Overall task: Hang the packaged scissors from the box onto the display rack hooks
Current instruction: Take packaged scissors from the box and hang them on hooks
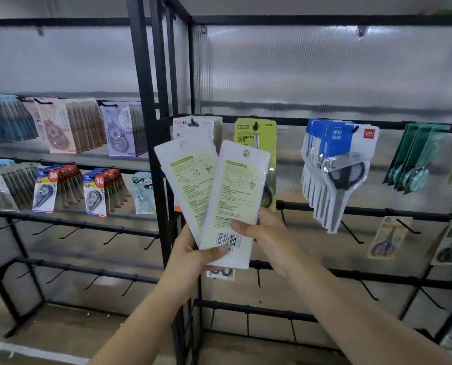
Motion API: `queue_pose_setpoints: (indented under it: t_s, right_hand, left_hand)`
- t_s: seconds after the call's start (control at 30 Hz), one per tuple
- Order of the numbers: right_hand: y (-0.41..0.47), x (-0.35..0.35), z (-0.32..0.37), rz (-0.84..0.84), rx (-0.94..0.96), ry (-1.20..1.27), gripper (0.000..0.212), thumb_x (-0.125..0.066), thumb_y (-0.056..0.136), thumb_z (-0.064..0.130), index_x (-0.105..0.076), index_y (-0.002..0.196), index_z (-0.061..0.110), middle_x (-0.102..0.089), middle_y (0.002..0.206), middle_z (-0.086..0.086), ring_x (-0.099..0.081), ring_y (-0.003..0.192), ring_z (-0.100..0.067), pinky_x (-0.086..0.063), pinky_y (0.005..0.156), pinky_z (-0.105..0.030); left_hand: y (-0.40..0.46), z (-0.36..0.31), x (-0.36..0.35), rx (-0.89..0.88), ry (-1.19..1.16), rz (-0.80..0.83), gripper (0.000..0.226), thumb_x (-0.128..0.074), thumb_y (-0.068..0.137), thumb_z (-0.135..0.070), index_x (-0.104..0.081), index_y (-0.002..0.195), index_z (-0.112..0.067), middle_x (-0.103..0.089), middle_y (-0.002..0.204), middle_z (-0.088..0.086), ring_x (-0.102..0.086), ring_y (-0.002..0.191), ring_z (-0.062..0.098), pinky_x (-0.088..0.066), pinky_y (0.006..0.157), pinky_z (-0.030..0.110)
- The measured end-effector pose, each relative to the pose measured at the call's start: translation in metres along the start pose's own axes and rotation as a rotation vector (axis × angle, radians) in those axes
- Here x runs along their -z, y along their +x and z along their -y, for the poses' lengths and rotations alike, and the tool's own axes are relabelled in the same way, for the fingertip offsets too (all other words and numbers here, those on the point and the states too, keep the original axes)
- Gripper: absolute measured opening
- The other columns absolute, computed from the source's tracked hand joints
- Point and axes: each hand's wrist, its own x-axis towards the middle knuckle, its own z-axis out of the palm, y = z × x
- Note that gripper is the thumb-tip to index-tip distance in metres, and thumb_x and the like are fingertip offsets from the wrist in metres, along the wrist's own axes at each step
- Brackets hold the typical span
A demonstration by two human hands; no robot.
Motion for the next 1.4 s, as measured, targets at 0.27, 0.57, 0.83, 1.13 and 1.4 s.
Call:
queue_pose_setpoints:
  t_s: [0.27, 0.57, 0.83, 1.13, 1.4]
  right_hand:
    - [-0.006, -0.001, 0.003, -0.150, 0.059, -0.007, 0.035, -0.065, 0.082, -0.005, -0.062, 0.106, 0.021, -0.070, 0.107, -0.001, -0.066, 0.100, -0.023, -0.056, 0.081, -0.042]
    - [-0.016, -0.004, 0.008, 0.291, 0.057, -0.301, 0.063, -0.069, 0.079, 0.014, -0.047, 0.136, 0.029, -0.036, 0.145, 0.019, -0.037, 0.133, -0.006, -0.038, 0.106, -0.032]
    - [-0.020, -0.005, -0.001, 0.080, 0.242, -0.511, 0.081, -0.079, 0.072, 0.015, -0.034, 0.133, 0.046, -0.017, 0.148, 0.024, -0.014, 0.135, 0.005, -0.015, 0.113, -0.026]
    - [-0.006, -0.004, -0.014, 0.026, 0.113, -0.183, 0.108, -0.089, 0.044, 0.043, -0.029, 0.131, 0.064, -0.044, 0.139, 0.021, -0.042, 0.131, -0.009, -0.035, 0.110, -0.044]
    - [0.006, 0.011, 0.018, -0.255, 0.161, -0.250, 0.099, -0.082, 0.069, 0.014, -0.024, 0.145, 0.040, -0.028, 0.153, 0.006, -0.027, 0.140, -0.018, -0.025, 0.114, -0.044]
  left_hand:
    - [0.001, 0.005, -0.015, 0.137, 0.137, 0.032, 0.060, -0.073, 0.068, -0.013, -0.051, 0.122, -0.026, -0.069, 0.111, 0.002, -0.067, 0.096, 0.024, -0.058, 0.068, 0.044]
    - [0.000, -0.016, -0.024, 0.095, -0.162, 0.124, 0.081, -0.066, 0.068, -0.067, -0.046, 0.136, -0.030, -0.061, 0.129, -0.001, -0.058, 0.119, 0.019, -0.053, 0.089, 0.043]
    - [-0.006, -0.022, -0.014, 0.130, -0.351, 0.028, 0.034, -0.056, 0.082, -0.018, -0.062, 0.114, -0.012, -0.070, 0.108, 0.012, -0.069, 0.095, 0.027, -0.059, 0.071, 0.038]
    - [0.002, -0.033, -0.013, 0.052, -0.253, -0.112, 0.019, -0.055, 0.088, -0.019, -0.066, 0.096, -0.005, -0.074, 0.089, 0.011, -0.072, 0.077, 0.024, -0.057, 0.058, 0.031]
    - [0.006, -0.035, -0.007, 0.018, -0.258, -0.201, 0.020, -0.050, 0.094, -0.021, -0.066, 0.100, -0.009, -0.074, 0.093, 0.008, -0.072, 0.081, 0.023, -0.059, 0.061, 0.031]
